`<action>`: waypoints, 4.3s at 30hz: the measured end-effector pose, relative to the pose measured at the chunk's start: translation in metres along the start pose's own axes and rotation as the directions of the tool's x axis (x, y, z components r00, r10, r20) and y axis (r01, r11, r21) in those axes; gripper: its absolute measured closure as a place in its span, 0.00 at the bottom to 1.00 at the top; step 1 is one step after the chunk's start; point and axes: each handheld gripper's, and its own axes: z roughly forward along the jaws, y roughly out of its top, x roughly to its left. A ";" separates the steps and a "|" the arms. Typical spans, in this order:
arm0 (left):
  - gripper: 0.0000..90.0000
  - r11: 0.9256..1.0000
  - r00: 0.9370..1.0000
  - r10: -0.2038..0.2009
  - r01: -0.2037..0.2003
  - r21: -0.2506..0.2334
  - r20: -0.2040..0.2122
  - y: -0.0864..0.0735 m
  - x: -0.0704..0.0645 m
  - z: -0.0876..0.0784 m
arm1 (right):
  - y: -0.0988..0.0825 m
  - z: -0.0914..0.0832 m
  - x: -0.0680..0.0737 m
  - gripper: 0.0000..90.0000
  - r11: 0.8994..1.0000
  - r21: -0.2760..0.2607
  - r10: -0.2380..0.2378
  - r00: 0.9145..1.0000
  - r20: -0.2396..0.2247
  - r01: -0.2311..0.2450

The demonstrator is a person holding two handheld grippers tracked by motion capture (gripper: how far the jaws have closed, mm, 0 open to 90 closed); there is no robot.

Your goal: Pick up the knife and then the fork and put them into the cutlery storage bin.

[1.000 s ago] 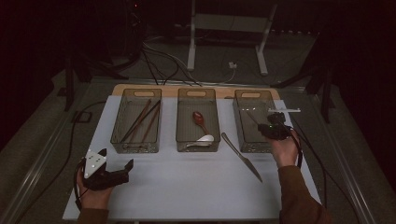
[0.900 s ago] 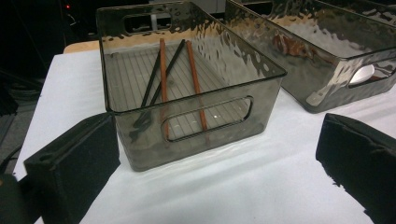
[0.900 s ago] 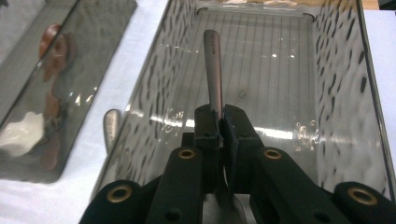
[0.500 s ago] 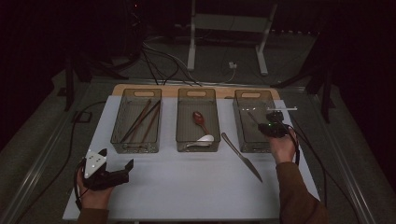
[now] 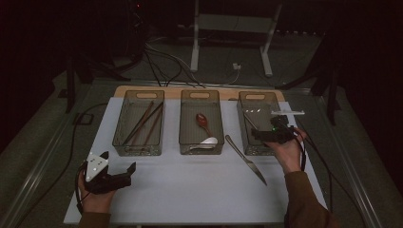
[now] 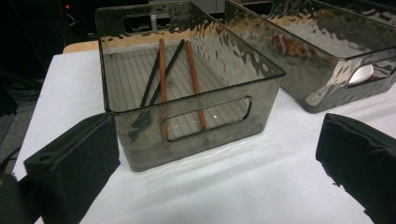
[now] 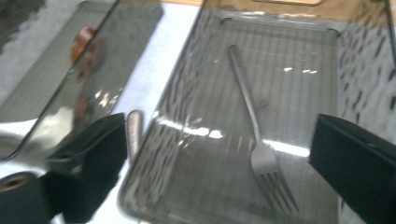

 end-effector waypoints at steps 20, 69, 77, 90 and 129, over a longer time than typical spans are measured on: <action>0.01 1.000 1.000 -0.001 0.001 0.001 0.001 0.000 0.000 0.000 | -0.023 -0.024 0.037 0.01 0.992 -0.019 -0.126 0.984 -0.128 0.125; 0.01 1.000 1.000 0.000 0.000 0.001 0.003 0.000 0.000 0.000 | -0.084 0.035 0.050 0.62 0.971 0.129 -0.190 0.976 -0.109 0.203; 0.01 1.000 1.000 0.001 -0.001 0.001 0.003 0.000 0.000 0.000 | -0.085 0.037 0.045 0.74 0.971 0.129 -0.187 0.977 -0.105 0.200; 0.01 1.000 1.000 -0.001 0.001 0.001 0.001 0.000 0.000 0.000 | -0.088 0.032 0.049 0.88 0.951 0.142 -0.259 0.958 -0.120 0.275; 0.01 1.000 1.000 -0.003 0.003 0.001 -0.001 0.000 0.000 -0.001 | -0.074 0.033 0.063 0.88 0.894 0.301 -0.306 0.943 -0.134 0.333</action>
